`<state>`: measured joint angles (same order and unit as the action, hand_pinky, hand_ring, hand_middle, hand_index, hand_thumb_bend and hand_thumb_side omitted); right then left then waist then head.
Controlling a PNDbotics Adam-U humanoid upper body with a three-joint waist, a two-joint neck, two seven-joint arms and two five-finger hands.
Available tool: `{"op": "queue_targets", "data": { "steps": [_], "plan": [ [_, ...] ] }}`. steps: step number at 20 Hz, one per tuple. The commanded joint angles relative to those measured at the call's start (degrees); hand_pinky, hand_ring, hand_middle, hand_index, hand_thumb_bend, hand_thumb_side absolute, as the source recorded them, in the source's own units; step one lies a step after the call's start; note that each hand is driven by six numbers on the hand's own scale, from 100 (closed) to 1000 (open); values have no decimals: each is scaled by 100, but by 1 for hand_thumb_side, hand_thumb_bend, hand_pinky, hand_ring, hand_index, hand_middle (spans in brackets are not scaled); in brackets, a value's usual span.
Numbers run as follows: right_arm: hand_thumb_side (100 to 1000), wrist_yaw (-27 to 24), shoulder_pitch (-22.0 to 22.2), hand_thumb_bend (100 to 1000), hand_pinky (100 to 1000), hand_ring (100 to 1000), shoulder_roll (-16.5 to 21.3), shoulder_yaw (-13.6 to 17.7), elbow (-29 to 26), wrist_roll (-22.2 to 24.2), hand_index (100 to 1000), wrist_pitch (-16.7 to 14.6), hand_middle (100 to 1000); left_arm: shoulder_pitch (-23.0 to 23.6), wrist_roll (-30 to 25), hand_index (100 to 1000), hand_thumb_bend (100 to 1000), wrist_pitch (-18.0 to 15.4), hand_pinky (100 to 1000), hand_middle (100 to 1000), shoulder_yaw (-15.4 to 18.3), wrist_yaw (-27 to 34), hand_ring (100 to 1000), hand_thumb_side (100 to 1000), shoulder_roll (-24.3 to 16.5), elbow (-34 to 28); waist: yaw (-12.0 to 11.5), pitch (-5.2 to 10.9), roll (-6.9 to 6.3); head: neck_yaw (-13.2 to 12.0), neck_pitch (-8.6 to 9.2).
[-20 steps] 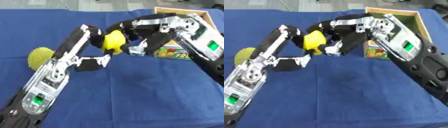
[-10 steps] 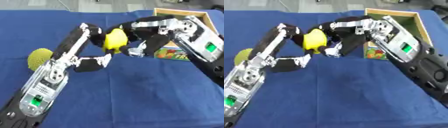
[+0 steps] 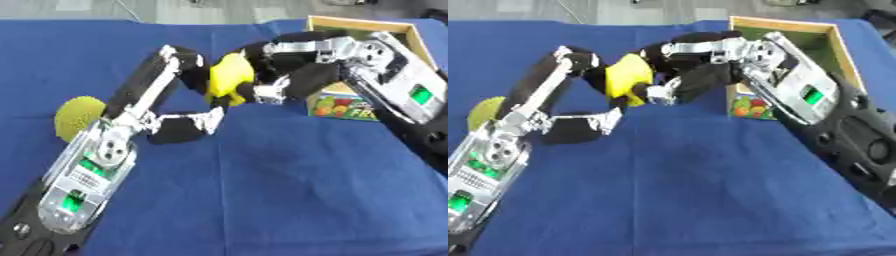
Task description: Pick up the objects with one hand, pass them to the other hand, and then place them into the box on the other side of the table.
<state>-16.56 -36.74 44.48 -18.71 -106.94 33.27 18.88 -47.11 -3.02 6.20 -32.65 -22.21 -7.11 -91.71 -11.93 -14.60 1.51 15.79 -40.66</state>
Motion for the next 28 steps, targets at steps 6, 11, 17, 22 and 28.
{"op": "queue_targets", "data": {
  "steps": [6,11,17,22,28],
  "plan": [
    [591,-466,-66,100,546,657,67,55,-90,-301,644,43,510,-104,100,470,100,-33,582,404,52,-31,496,130,61,-81,21,2,44,-1,40],
    [544,-527,-59,100,494,604,84,57,-143,-367,586,39,467,-97,380,490,100,73,588,414,82,-118,501,108,82,-52,29,6,46,9,38],
    [494,-523,-40,100,483,589,119,72,-137,-413,567,28,452,-79,679,594,333,282,646,497,84,-192,561,100,84,26,45,14,46,14,46],
    [405,-474,-16,100,467,569,143,75,-123,-421,556,31,440,-64,1029,670,433,552,679,547,97,-163,597,218,88,87,61,20,48,17,48],
    [332,-453,-11,100,452,545,173,103,-119,-457,541,93,423,-50,1199,740,608,679,725,605,77,-36,653,358,91,102,76,32,41,53,45]
  ]
}}
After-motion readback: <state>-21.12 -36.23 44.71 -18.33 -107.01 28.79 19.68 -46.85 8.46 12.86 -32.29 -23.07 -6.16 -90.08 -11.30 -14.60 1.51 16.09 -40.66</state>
